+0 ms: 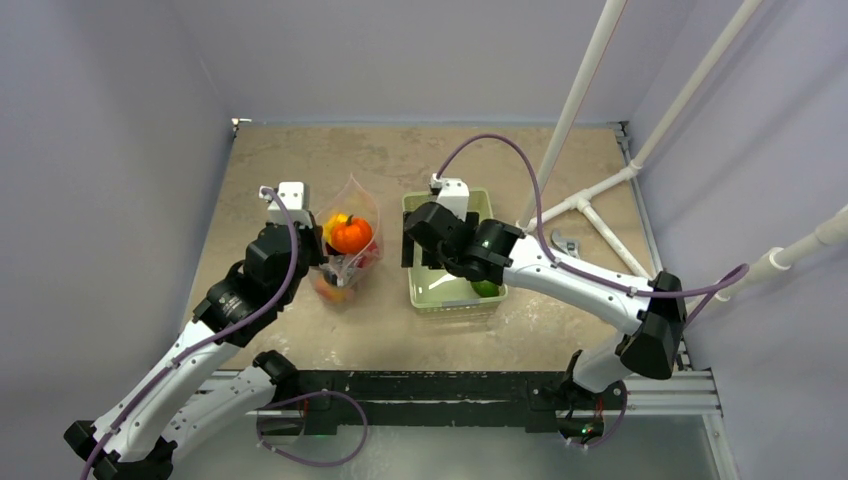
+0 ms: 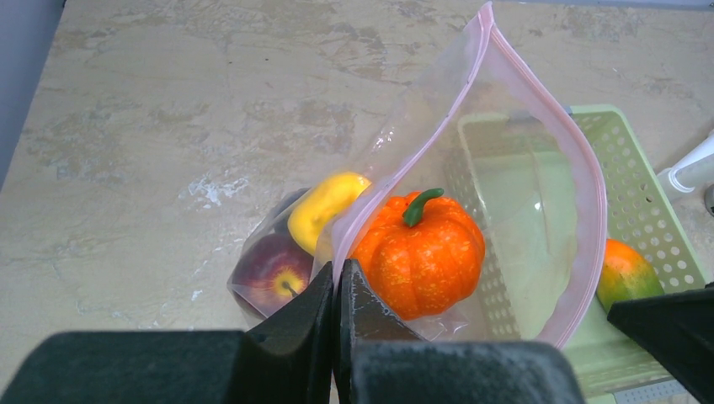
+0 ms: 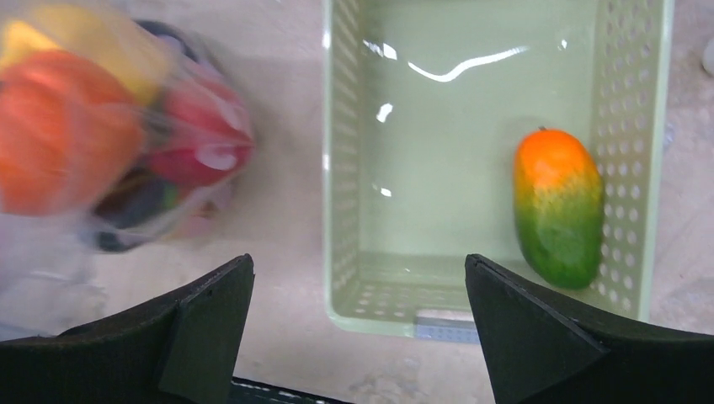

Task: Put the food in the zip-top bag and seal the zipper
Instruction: Pick up the fake vegetable from the bin.

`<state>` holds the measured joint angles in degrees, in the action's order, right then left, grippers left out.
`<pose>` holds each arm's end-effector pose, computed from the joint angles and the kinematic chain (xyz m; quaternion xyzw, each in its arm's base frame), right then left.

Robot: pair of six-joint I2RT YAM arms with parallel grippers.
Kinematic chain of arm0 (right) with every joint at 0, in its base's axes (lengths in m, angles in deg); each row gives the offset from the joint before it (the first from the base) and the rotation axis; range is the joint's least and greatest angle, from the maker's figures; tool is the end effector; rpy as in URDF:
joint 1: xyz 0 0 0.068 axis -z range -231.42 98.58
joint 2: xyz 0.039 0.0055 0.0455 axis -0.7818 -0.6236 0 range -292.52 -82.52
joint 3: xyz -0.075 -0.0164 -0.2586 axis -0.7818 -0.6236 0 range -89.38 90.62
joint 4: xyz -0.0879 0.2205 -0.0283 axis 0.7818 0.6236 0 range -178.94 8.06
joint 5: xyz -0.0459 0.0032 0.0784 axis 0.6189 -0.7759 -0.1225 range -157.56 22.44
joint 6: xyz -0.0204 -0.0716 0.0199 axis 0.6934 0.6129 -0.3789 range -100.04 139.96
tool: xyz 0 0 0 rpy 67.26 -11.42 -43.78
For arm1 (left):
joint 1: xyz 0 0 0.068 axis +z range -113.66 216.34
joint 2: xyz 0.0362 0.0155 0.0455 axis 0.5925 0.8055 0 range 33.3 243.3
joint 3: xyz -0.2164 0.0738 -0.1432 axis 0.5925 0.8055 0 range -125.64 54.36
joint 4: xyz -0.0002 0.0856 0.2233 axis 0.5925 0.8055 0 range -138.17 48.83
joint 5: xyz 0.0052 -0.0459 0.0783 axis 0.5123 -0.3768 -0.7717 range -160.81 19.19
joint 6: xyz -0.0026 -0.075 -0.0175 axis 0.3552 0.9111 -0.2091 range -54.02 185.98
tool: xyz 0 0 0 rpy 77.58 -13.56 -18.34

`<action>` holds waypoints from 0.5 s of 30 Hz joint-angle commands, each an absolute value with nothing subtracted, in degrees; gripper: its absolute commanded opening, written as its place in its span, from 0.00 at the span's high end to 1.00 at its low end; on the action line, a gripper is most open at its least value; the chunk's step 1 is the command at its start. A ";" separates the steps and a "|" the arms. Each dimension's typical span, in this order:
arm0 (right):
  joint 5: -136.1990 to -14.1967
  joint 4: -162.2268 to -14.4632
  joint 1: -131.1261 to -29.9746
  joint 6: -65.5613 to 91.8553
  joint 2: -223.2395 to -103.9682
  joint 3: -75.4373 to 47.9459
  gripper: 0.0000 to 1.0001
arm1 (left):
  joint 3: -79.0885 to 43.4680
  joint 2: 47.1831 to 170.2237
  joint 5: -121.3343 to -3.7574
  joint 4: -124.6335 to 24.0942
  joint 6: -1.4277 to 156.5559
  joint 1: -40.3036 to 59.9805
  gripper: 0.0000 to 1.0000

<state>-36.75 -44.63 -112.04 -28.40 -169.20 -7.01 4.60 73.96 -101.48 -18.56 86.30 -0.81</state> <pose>0.1843 0.2588 0.3194 -0.0030 0.9068 0.1330 0.4001 0.1423 -0.0657 0.3320 -0.0332 0.8060 -0.0737 0.5864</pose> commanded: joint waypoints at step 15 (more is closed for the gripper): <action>-33.31 -42.36 -104.00 -32.95 -169.07 -19.71 0.03 | 4.60 73.86 -101.30 -20.47 85.54 -0.43 1.00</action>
<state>-36.01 -42.66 -105.22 -31.92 -168.72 -18.38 4.60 73.96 -101.46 -18.56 86.32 -0.81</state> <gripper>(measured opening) 0.969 0.004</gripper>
